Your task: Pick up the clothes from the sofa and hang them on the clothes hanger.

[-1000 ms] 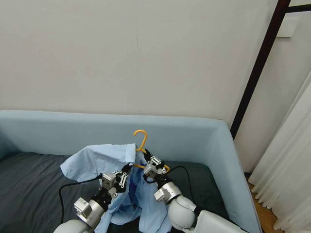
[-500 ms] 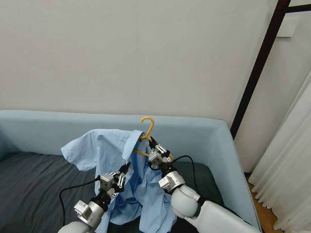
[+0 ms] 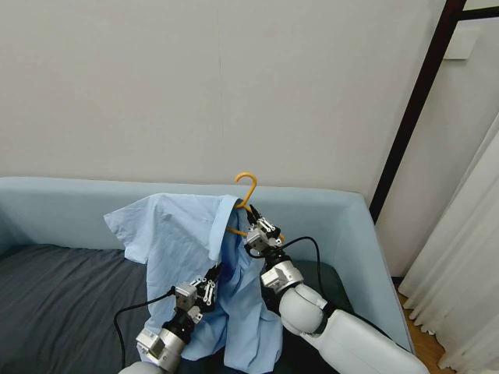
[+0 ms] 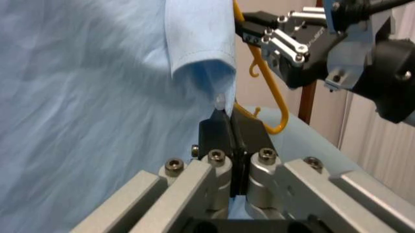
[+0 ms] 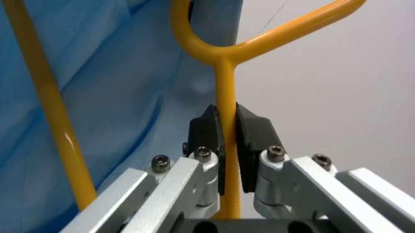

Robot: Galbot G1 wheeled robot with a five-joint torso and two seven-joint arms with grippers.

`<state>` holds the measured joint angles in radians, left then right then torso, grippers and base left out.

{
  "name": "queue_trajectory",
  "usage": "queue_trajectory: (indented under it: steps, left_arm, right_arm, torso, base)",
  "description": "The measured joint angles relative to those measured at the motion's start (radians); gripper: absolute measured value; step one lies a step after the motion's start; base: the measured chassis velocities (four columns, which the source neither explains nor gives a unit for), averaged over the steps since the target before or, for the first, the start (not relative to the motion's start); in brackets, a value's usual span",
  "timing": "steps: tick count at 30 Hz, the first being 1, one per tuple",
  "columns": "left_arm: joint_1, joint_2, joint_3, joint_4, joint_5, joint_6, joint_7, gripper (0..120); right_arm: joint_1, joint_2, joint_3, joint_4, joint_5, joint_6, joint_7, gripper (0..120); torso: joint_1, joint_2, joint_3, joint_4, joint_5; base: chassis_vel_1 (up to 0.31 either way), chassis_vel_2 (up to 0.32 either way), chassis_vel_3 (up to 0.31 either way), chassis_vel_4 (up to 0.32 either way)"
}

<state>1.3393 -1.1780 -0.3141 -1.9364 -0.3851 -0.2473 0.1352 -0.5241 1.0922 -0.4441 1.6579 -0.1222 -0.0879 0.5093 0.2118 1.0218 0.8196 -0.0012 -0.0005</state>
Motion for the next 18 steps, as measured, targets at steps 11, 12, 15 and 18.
queue_trajectory:
  steps: [11, 12, 15, 18]
  left_arm:
    - [-0.006, -0.006, -0.008, 0.004, 0.007, -0.088, -0.042, 39]
    - [-0.008, -0.01, -0.006, 0.004, 0.002, -0.095, -0.034, 43]
    - [0.0, -0.007, -0.01, 0.001, -0.004, -0.115, -0.002, 52]
    - [0.028, 0.056, -0.06, -0.008, 0.002, -0.151, 0.057, 66]
  right_arm:
    - [-0.018, 0.009, 0.01, -0.041, -0.07, 0.069, -0.033, 4]
    - [-0.022, 0.011, 0.008, -0.048, -0.071, 0.072, -0.034, 4]
    - [-0.026, 0.012, 0.009, -0.062, -0.072, 0.085, -0.036, 4]
    - [-0.025, 0.01, 0.021, -0.085, -0.079, 0.117, -0.051, 4]
  torso:
    - [0.0, 0.0, 0.0, 0.0001, -0.0001]
    - [0.0, 0.0, 0.0, -0.0001, -0.0002]
    - [0.0, 0.0, 0.0, -0.0002, -0.0003]
    - [0.0, 0.0, 0.0, -0.0001, -0.0006]
  base:
    - [0.0, 0.0, 0.0, 0.0]
    - [0.0, 0.0, 0.0, 0.0]
    - [0.0, 0.0, 0.0, 0.0]
    - [0.0, 0.0, 0.0, 0.0]
